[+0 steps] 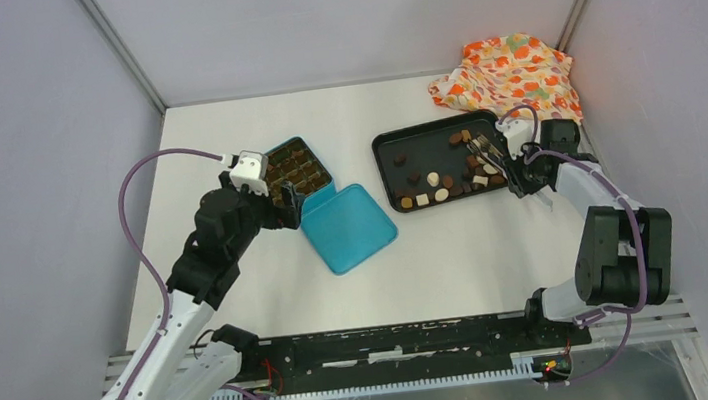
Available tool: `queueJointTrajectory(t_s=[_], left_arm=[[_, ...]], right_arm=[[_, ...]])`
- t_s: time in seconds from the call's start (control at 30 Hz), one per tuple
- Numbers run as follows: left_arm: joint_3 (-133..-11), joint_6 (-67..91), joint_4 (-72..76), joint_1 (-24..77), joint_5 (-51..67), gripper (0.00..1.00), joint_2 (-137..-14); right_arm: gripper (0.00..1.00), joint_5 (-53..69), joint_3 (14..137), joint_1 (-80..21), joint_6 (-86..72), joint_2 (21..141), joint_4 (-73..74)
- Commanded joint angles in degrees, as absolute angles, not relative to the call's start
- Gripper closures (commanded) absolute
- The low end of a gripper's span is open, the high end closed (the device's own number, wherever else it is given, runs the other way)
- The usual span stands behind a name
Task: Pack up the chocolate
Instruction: Pick up the fake chocolate from the plate.
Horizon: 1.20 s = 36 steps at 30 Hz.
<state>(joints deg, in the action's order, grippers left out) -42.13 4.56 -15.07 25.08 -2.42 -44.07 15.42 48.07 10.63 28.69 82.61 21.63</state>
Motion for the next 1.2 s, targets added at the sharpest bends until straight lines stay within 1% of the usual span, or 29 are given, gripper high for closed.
queueJointTrajectory(t_s=[0.0, 0.5, 0.67, 1.0, 1.17], left_arm=[[-43.77, 4.94, -13.89, 24.83, -1.58, 0.00, -43.15], [-43.77, 4.97, -13.80, 24.79, -1.55, 0.00, -42.97], [-43.68, 4.98, -13.72, 24.78, -1.56, 0.00, -42.64], [-43.68, 4.98, -13.68, 24.79, -1.60, 0.00, -42.36], [-43.59, 4.93, -13.67, 24.81, -1.73, 0.00, -42.30]], right_arm=[[0.59, 15.88, 49.35, 10.83, 27.69, 82.72, 19.47], [0.58, 16.40, 51.41, 10.57, 26.10, 84.64, 19.74], [0.60, 16.23, 51.50, 10.20, 26.10, 84.75, 19.70], [0.81, 17.26, 51.08, 10.11, 26.15, 82.80, 19.74], [0.85, 18.63, 49.87, 10.11, 26.45, 80.33, 19.00]])
